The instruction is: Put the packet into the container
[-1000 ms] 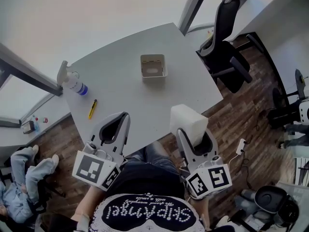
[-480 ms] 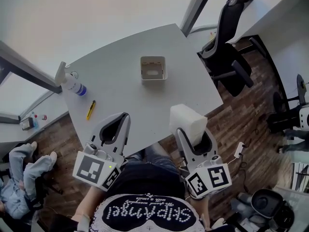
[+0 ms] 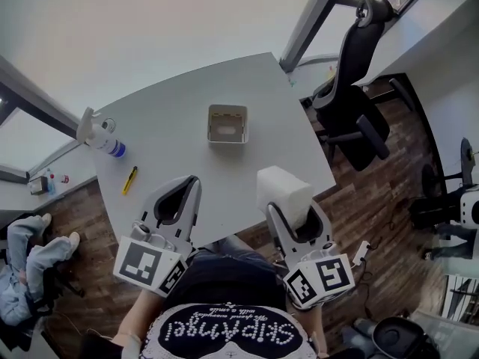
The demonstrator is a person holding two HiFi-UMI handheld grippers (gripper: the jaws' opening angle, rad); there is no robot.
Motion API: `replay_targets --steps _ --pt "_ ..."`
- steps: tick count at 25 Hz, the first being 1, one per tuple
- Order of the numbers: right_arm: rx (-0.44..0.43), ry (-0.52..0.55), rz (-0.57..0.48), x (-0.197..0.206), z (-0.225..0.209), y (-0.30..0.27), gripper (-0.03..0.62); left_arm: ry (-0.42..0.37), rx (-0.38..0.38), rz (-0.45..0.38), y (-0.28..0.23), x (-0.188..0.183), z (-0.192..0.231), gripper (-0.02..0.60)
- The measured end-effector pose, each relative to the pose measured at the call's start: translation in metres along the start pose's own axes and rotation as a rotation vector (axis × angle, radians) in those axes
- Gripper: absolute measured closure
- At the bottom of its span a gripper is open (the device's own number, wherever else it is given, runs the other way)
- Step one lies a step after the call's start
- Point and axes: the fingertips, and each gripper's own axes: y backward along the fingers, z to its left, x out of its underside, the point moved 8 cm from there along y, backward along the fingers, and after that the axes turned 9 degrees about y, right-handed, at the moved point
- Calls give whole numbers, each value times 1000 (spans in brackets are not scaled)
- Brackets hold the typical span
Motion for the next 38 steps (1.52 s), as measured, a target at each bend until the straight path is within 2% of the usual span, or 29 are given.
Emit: replay_targets --steps 4,10,17,21,24,31,38 --pt "-55 -4 3 -1 -14 -14 318 19 -68 -12 -5 4 1 574" --pt "-88 -19 15 2 -13 -29 318 15 -143 0 0 1 17 574" --pt "-71 10 -37 -17 -14 -37 318 17 -116 24 -5 0 21 574" --pt "-62 51 -74 -28 -24 -64 318 17 -110 25 -5 -3 27 574" --pt "-87 73 -100 -36 -31 -93 318 24 -114 16 -3 -5 31 574" --pt "-138 64 -6 -28 -34 -166 318 36 -126 -2 -3 -8 38 574" --pt "-136 96 121 2 -36 -225 318 46 -114 -6 -24 -7 48 574"
